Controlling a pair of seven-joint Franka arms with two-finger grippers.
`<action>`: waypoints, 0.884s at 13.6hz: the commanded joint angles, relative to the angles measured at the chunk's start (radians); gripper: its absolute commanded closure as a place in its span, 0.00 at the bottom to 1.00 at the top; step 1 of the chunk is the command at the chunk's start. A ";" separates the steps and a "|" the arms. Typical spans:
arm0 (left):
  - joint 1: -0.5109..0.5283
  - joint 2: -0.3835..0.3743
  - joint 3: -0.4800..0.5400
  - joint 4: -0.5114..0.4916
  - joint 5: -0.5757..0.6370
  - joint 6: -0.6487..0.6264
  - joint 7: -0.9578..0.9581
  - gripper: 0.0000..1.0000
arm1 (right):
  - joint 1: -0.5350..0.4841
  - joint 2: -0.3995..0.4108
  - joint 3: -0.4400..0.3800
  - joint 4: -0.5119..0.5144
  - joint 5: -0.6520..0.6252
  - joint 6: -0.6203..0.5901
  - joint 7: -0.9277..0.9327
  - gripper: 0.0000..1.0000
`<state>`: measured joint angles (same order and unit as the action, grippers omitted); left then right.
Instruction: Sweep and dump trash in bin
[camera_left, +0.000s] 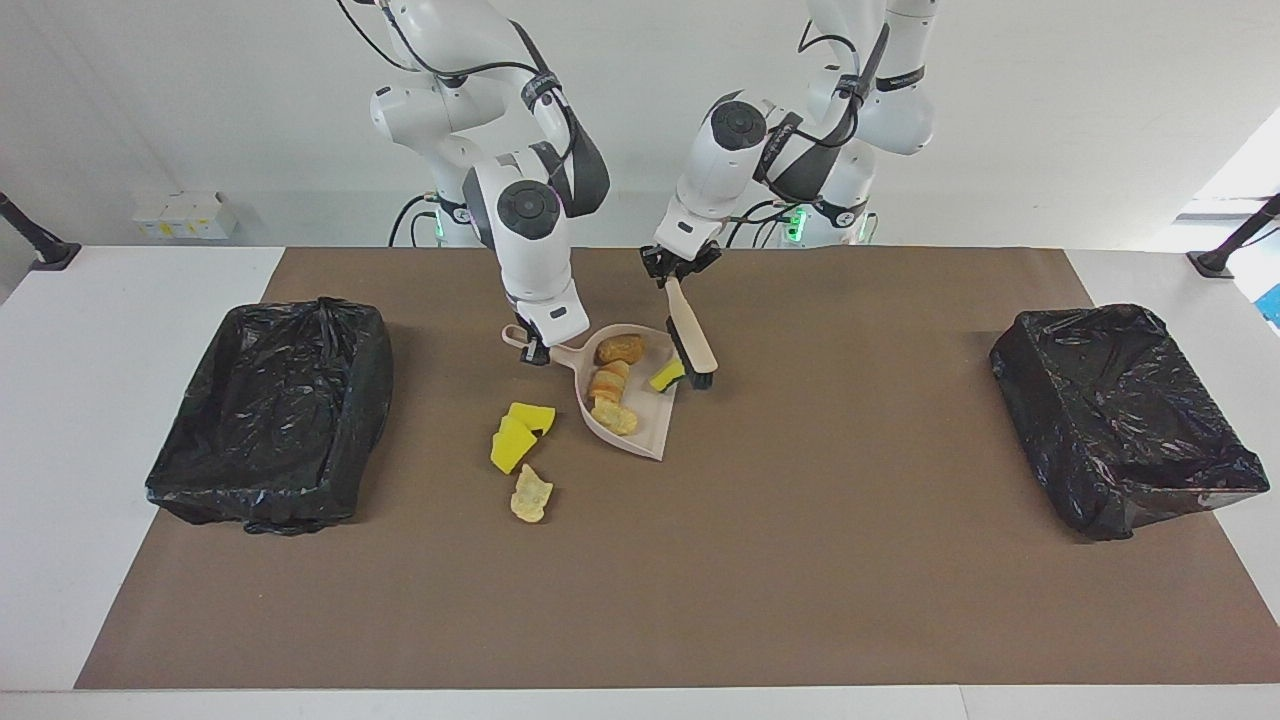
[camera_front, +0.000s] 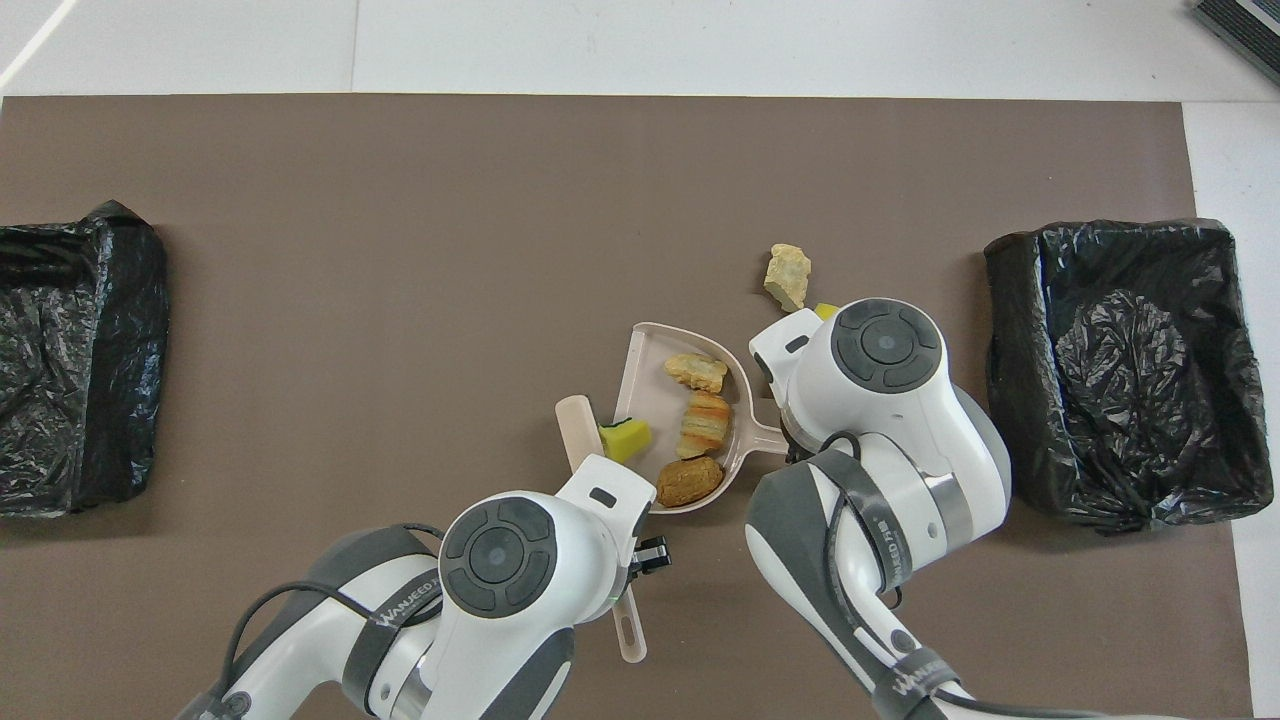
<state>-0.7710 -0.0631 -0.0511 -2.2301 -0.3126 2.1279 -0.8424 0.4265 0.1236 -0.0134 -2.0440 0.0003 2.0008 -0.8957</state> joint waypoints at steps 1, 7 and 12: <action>-0.039 -0.079 -0.003 -0.039 0.009 -0.135 -0.066 1.00 | -0.003 -0.033 0.004 -0.039 -0.014 0.015 -0.002 1.00; -0.050 -0.098 -0.003 -0.039 0.009 -0.223 -0.049 1.00 | -0.008 -0.033 0.003 -0.039 -0.014 0.015 0.004 1.00; -0.060 -0.008 -0.003 -0.037 0.009 0.073 -0.044 1.00 | -0.008 -0.033 0.003 -0.039 -0.014 0.016 0.004 1.00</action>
<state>-0.8082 -0.0974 -0.0637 -2.2624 -0.3120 2.1078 -0.8868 0.4261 0.1226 -0.0138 -2.0464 0.0003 2.0015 -0.8953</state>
